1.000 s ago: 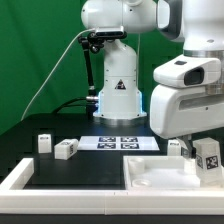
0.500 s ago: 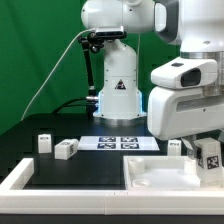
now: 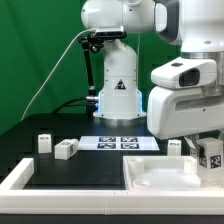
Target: Assemble one leg
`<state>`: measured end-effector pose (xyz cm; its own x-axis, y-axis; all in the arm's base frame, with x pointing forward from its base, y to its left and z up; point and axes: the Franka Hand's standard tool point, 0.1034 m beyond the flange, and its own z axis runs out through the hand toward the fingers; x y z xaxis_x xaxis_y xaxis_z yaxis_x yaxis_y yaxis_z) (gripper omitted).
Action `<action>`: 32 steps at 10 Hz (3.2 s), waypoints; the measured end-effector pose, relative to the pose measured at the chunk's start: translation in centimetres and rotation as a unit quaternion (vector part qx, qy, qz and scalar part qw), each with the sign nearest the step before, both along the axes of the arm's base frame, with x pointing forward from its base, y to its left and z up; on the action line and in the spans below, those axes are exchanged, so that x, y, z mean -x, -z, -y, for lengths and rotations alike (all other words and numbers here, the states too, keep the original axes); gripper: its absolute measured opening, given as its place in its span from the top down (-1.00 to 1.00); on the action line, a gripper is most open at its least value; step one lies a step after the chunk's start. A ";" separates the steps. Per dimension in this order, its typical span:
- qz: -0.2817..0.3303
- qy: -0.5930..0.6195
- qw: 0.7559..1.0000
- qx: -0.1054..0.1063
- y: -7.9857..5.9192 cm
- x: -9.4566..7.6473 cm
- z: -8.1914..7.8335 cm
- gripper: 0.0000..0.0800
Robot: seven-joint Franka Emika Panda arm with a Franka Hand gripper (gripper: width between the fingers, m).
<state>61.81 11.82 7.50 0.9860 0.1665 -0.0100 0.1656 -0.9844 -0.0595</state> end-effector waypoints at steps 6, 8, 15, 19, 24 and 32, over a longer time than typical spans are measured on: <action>-0.011 0.371 0.928 0.019 0.1 0.0 -0.6 0.27; -0.012 0.490 0.871 0.023 0.1 0.0 -0.9 0.27; -0.020 0.489 0.872 0.016 0.2 0.1 -1.0 -0.52; -0.008 0.261 0.965 0.014 0.1 0.1 -1.1 -0.62; 0.004 0.011 1.000 0.011 0.2 0.0 -0.5 -0.62; 0.002 0.027 1.000 0.011 0.3 0.0 -0.2 0.28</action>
Offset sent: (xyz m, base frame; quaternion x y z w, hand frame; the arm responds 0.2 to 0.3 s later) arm -0.0034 0.0078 -0.0097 -0.0145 -0.0168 0.3031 0.9527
